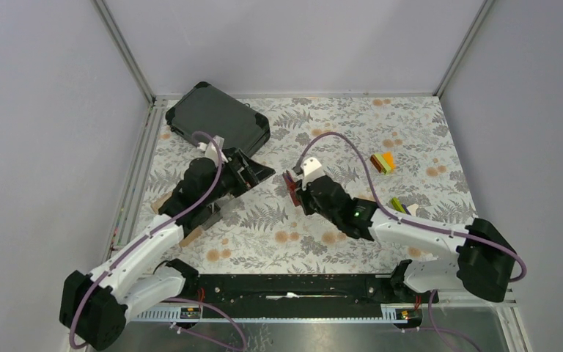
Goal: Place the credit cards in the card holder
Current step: Open the card holder at the center of the board.
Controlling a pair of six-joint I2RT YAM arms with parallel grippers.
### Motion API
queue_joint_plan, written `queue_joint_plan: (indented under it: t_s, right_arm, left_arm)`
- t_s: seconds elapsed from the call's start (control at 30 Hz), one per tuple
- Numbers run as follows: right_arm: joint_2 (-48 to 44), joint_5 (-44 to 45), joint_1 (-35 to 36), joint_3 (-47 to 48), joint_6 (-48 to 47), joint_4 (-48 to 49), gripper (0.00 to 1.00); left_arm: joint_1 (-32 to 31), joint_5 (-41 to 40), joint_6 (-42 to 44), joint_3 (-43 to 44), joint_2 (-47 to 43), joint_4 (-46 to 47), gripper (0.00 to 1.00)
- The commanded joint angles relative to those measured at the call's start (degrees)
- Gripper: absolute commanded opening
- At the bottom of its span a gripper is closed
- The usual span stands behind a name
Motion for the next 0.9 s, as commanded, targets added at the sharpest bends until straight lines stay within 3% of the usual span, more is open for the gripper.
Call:
queue_joint_plan:
  t_s: [0.0,0.2,0.5,0.87]
  right_arm:
    - [-6.5,-13.4,-4.2,-2.3,6.8,9.4,0.0]
    - [-8.7,-28.7,-7.7,-4.3,11.4,16.1,0.0]
    - [-9.3,-41.2,-11.2,-6.2,17.3,22.1,0.0]
    - [-8.6,-47.0,-12.2,-6.1,19.6,25.5,0.0]
  left_arm:
    - [-0.2,2.3,5.7,-1.4,-4.0,6.3,0.9]
    - [-2.6,13.7,3.3,-6.2,-3.0,22.7,0.68]
    - [-4.1,15.7,7.4,-5.7,-6.3,19.8,0.43]
    - [-5.2,9.4,12.0,-3.9,-8.8,8.3,0.42]
